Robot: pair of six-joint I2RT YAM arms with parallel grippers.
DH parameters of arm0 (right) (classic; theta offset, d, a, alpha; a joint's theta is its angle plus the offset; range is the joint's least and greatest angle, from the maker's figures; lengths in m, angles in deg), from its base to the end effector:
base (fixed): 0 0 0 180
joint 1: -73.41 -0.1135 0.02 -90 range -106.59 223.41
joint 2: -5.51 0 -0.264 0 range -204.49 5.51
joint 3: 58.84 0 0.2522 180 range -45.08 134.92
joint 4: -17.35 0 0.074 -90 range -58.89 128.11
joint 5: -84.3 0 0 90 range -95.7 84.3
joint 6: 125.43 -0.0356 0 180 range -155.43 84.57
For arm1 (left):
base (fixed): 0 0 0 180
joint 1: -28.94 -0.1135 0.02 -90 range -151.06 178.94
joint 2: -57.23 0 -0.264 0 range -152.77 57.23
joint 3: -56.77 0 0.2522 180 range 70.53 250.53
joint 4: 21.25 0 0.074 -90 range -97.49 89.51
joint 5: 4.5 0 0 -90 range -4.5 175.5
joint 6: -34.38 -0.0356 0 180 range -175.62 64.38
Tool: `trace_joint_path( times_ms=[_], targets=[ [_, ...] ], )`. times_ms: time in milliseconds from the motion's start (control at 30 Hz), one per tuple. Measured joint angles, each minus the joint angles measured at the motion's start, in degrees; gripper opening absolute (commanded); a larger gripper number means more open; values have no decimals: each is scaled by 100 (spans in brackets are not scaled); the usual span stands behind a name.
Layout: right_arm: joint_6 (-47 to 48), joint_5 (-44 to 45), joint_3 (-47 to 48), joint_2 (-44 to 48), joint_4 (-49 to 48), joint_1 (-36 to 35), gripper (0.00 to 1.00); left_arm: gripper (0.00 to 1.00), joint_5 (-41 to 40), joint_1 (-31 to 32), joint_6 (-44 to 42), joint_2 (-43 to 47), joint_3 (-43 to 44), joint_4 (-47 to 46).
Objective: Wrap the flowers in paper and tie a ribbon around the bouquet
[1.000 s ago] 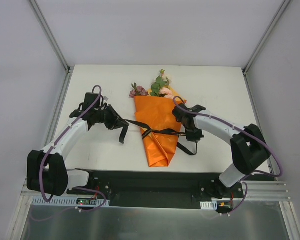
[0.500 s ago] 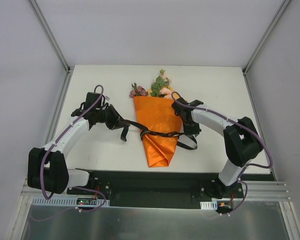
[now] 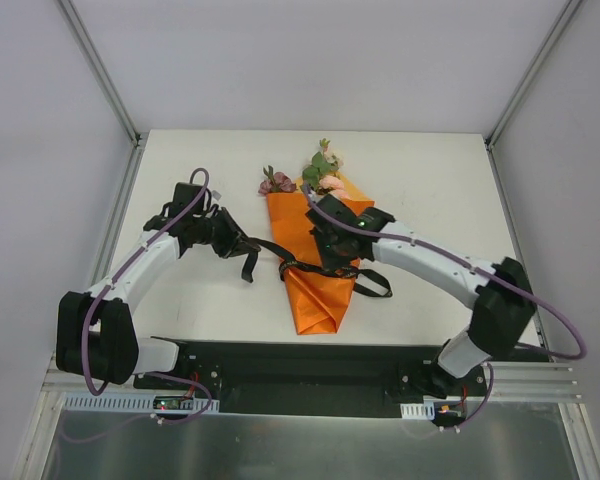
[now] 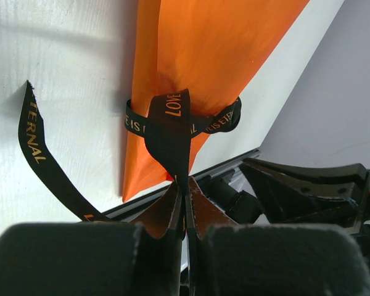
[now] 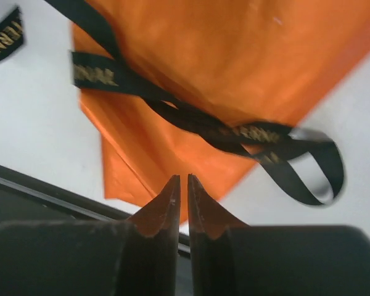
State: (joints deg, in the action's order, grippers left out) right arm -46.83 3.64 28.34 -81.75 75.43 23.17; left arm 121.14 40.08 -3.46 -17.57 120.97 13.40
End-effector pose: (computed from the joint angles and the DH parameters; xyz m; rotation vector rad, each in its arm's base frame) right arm 0.2073 0.2401 0.2841 -0.8000 2.4499 0.1958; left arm 0.2620 -0.0727 0.2488 -0.5695 2.4723 -1.2315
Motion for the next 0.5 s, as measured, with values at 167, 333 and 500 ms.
trace_joint_path(
  times_ms=[167, 333, 500],
  targets=[
    [-13, -374, 450, -1091, -601, -275, 6, 0, 2, 17, -13, 2, 0, 2],
    [-90, -684, 450, -1576, -885, -354, 4, 0, 13, 17, -13, -2, 0, 0],
    [-186, -837, 450, -1716, -1165, -599, 4, 0, 11, 17, -13, -2, 0, 2]
  ],
)
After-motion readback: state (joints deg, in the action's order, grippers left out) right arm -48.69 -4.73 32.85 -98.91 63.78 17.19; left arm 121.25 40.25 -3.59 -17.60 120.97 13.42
